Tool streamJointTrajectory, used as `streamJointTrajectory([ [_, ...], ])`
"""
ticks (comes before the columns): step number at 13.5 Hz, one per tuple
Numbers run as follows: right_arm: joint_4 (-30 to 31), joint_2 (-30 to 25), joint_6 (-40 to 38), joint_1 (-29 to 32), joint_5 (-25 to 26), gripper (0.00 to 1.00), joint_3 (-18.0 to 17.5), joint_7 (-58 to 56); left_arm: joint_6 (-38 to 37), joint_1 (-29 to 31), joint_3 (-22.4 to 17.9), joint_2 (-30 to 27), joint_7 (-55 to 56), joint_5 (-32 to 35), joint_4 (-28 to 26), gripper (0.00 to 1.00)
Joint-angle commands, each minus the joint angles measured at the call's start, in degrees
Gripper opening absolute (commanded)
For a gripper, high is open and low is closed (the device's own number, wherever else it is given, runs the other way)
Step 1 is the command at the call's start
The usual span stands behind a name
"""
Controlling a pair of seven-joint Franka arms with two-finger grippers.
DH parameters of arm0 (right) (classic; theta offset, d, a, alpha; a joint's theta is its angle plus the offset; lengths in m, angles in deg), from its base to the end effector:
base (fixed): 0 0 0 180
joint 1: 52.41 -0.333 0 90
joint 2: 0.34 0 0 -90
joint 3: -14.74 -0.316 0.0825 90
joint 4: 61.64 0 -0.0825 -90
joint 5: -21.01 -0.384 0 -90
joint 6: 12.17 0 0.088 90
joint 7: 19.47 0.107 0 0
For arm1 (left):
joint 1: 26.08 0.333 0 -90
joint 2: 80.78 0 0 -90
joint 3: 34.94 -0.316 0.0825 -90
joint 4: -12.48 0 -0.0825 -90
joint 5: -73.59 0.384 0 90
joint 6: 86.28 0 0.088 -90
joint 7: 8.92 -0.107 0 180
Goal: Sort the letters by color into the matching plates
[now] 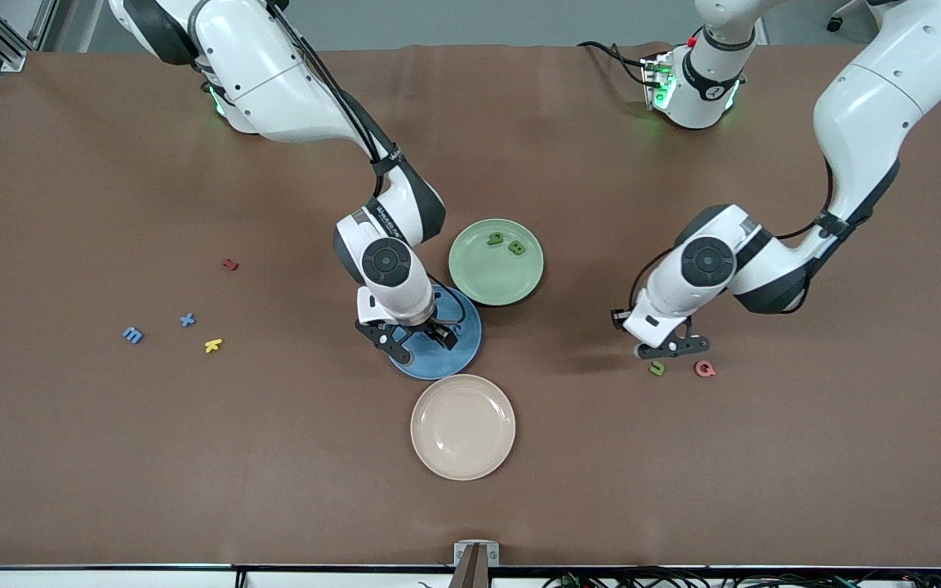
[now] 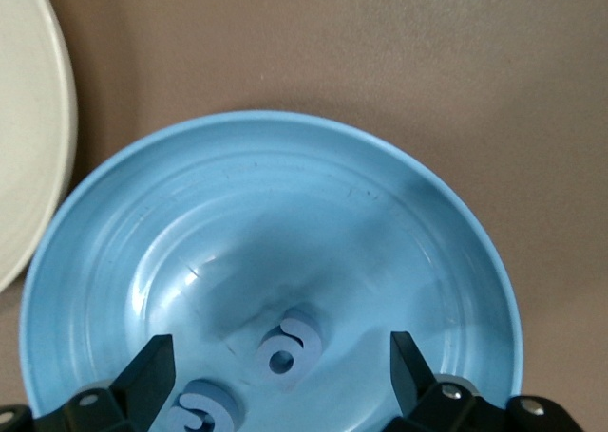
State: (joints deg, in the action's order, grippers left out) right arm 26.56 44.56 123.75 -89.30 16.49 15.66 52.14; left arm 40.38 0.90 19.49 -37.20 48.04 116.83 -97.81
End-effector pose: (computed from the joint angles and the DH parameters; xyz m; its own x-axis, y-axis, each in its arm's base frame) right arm 0.5742 0.4200 0.1940 0.7825 -0.6219 -0.0287 -0.6224 -0.7804 -0.0604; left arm 0.5617 -0.2367 0.2223 0.9906 0.1261 -0.0533 0.1256 -0.9920 -0.0117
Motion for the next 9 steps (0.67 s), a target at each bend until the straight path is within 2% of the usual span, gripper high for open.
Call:
streamJointTrajectory([
  [1,-1.02,-0.42,-0.92,0.41,1.09,1.00,0.39,0.11,-3.70,-4.99,1.11,-0.78,5.41,-2.01,1.75,0.26],
  [3,-0.67,-1.64,-2.14,1.64,2.68,1.00,1.01,-2.25,-3.70,-9.99,1.20,-0.70,10.16,-2.45,3.33,0.26],
  [6,0.64,-5.33,-7.76,4.53,2.77,1.00,1.01,-8.57,-3.79,-17.29,1.03,-0.52,14.30,-7.27,5.09,0.26],
  [9,7.13,-11.30,-7.69,8.22,2.77,1.00,1.01,-16.65,-3.79,-24.41,-0.28,0.10,19.31,-8.17,7.11,0.26],
])
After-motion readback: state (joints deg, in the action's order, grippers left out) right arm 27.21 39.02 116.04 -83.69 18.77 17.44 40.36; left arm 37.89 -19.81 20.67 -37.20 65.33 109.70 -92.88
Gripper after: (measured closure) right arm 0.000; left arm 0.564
